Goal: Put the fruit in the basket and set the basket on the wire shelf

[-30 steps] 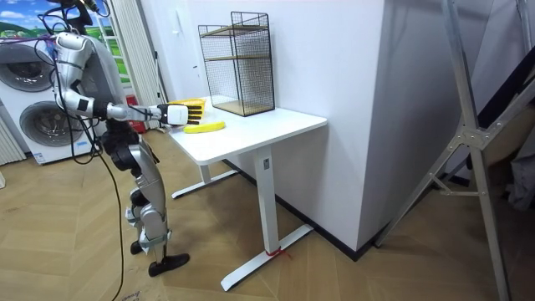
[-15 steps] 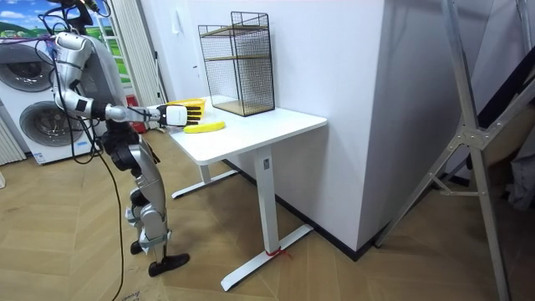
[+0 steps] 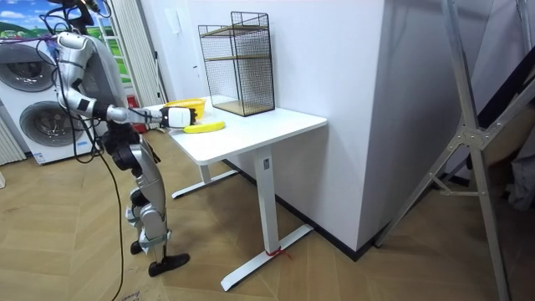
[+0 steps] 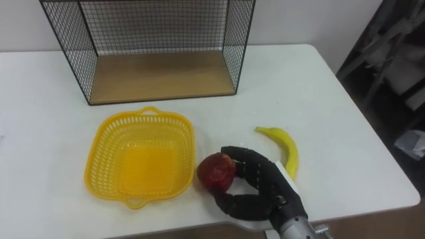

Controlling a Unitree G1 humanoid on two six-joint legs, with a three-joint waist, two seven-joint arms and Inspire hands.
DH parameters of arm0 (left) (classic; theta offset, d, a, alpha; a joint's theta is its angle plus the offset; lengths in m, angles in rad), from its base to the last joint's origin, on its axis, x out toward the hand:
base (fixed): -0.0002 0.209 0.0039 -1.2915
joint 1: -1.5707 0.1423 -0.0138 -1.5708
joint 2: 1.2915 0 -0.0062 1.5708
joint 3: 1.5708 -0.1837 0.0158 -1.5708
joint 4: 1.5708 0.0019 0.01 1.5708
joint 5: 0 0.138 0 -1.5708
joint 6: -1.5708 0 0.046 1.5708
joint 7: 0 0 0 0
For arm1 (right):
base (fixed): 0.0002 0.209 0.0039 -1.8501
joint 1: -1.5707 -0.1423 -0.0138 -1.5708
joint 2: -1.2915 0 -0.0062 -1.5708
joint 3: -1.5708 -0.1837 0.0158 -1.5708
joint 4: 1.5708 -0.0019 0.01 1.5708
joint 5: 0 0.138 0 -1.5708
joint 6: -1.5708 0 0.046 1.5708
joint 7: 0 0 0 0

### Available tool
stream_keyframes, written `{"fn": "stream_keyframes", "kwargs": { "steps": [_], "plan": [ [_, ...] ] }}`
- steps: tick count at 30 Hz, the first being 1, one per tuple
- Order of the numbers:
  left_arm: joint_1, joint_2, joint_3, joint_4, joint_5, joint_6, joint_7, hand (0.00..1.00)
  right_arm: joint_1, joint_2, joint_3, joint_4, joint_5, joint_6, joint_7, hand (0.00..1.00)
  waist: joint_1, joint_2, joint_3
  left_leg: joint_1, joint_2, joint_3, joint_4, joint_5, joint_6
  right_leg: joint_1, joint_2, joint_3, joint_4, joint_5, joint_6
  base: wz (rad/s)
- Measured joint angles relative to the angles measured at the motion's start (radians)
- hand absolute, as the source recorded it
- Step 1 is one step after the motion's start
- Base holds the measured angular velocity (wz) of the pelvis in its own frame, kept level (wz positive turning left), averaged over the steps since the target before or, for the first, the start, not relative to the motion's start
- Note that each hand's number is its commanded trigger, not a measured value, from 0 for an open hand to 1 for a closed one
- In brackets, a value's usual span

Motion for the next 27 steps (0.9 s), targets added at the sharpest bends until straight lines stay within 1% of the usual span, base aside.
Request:
{"fn": "stream_keyframes", "kwargs": {
  "steps": [8,16,18,20,23,27],
  "plan": [
    [0.001,0.0,0.004,-0.005,0.001,0.0,0.0,0.0,0.005,0.0,0.002,0.012,-0.024,-0.017,-0.028,1.0,-0.001,0.004,-0.0012,0.012,0.0,0.001,-0.003,0.0,0.0,0.008,0.001,0.002,0.002,0.0,0.0,0.0],
    [0.002,-0.005,0.008,0.0,-0.003,0.001,0.0,0.0,0.001,0.0,0.003,0.008,-0.027,-0.008,-0.035,1.0,0.0,0.005,-0.001,0.016,0.0,0.002,-0.003,0.0,0.0,0.009,0.002,0.005,0.002,0.005,-0.001,0.0],
    [0.002,-0.005,0.001,0.0,-0.005,0.001,0.0,0.0,-0.005,0.001,0.004,0.009,-0.003,0.0,-0.036,1.0,-0.001,0.006,-0.0007,0.015,0.0,0.002,-0.003,0.0,0.0,0.009,0.002,0.005,0.001,0.005,-0.001,0.0],
    [0.006,-0.005,-0.013,0.0,-0.01,0.001,0.0,0.0,-0.002,0.001,0.007,0.005,0.054,0.016,-0.039,1.0,-0.001,0.01,0.0,0.015,0.0,0.002,-0.002,0.0,0.0,0.01,0.002,0.004,-0.001,0.006,-0.001,0.0],
    [0.014,-0.007,-0.016,0.0,-0.01,0.0,0.0,0.0,-0.002,0.001,0.007,-0.015,0.079,0.039,-0.04,1.0,-0.003,0.015,0.0009,0.012,0.0,0.002,-0.002,0.0,0.0,0.008,0.002,0.004,-0.001,0.006,-0.001,0.0],
    [0.012,-0.007,-0.02,0.001,-0.01,-0.001,0.003,0.0,-0.003,0.001,0.009,-0.025,0.092,0.054,-0.044,1.0,-0.001,0.02,0.0008,0.011,0.0,0.002,-0.002,0.0,0.0,0.007,0.002,0.004,0.0,0.006,-0.001,0.0]
  ]
}}
